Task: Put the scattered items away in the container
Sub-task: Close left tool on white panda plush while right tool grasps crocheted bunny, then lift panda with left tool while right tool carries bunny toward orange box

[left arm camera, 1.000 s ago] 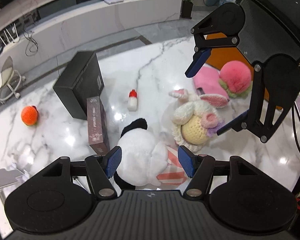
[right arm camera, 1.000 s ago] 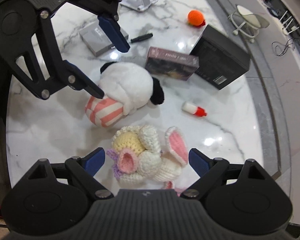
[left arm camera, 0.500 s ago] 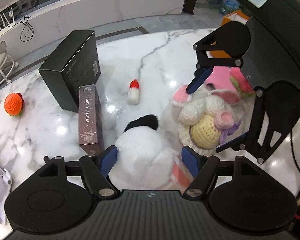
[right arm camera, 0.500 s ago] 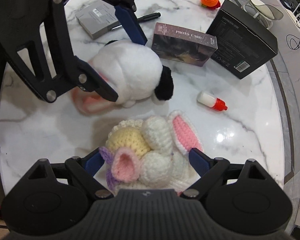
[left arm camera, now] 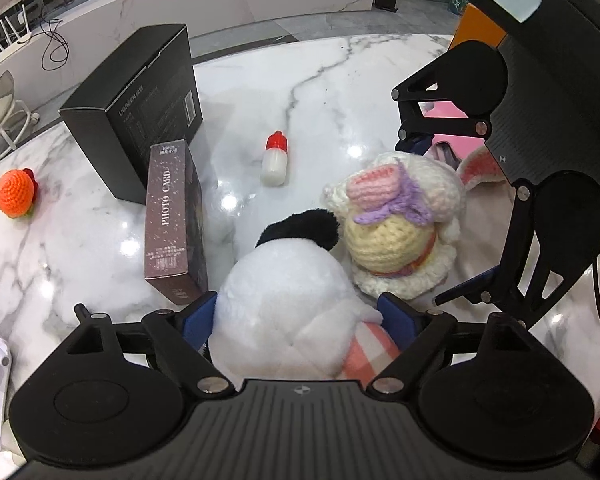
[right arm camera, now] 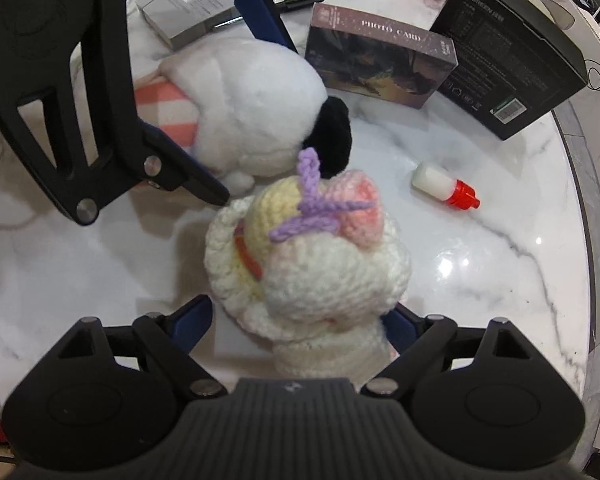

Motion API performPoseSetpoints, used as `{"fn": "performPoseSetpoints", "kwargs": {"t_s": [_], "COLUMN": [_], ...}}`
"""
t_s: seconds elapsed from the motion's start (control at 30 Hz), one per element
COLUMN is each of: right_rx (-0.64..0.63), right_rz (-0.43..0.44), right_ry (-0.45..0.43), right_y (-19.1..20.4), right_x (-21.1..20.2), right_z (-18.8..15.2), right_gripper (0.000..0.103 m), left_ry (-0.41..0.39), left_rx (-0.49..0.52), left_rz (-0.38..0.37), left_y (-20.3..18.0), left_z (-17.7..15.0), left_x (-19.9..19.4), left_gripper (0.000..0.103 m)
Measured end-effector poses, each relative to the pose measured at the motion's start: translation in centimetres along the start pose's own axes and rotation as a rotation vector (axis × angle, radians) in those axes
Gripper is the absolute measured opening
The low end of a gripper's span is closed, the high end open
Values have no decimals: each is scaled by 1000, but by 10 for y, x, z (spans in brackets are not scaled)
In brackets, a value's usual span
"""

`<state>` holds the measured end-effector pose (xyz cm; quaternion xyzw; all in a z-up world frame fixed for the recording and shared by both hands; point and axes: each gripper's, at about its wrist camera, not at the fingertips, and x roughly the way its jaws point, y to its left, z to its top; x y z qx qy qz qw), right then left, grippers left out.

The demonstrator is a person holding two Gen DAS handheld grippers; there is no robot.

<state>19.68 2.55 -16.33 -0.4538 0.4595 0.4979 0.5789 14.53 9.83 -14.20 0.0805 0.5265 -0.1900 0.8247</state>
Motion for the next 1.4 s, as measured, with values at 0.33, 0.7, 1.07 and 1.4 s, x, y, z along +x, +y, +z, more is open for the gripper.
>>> {"fn": "performPoseSetpoints", "kwargs": {"t_s": [0.33,0.7,1.07,1.4], "right_rx": [20,53,66,75], "right_rz": [2,-1,11,-12], "right_ry": [-4,5,24,19], "right_y": [-6,-13,-14,-17], "right_x": [0,-6,-17,-40], "right_z": [3,3,0,2], "right_gripper": [83,61,51,50], "left_ry": [35,47,28,10], "left_rx": [25,35,36,51], "left_rz": [25,32,13,25], "left_y": [-7,-11,-14,-24], "left_z": [-1,-3,-4,1], "left_x": [17,21,10,-12], "left_gripper": [102,97,93,93]}}
